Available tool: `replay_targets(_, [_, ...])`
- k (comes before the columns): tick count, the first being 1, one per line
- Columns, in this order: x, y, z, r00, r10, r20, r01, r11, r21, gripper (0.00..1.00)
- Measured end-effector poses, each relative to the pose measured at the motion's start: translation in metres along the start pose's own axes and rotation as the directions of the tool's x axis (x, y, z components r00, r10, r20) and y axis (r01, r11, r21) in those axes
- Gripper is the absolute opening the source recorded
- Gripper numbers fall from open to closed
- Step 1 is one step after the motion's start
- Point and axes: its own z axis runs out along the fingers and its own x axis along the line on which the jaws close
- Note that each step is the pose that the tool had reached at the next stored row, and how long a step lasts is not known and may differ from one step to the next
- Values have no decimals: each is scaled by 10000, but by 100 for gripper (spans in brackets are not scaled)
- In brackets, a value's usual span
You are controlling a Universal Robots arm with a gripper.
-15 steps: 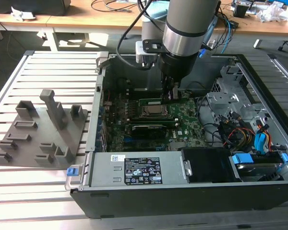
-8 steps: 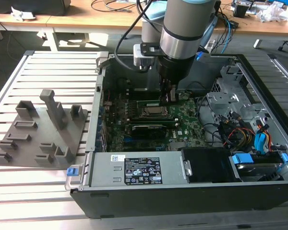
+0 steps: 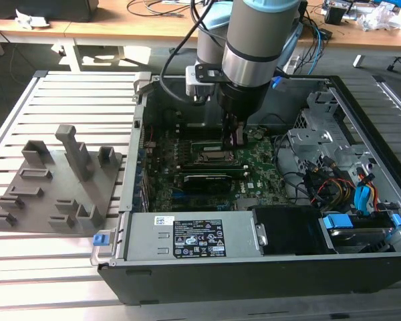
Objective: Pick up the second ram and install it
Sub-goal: 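Insert the second ram into the second slot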
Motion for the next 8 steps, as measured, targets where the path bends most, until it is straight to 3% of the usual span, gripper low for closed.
replay_targets(8, [10, -1, 104, 10000, 1, -5, -1, 10000, 0, 14])
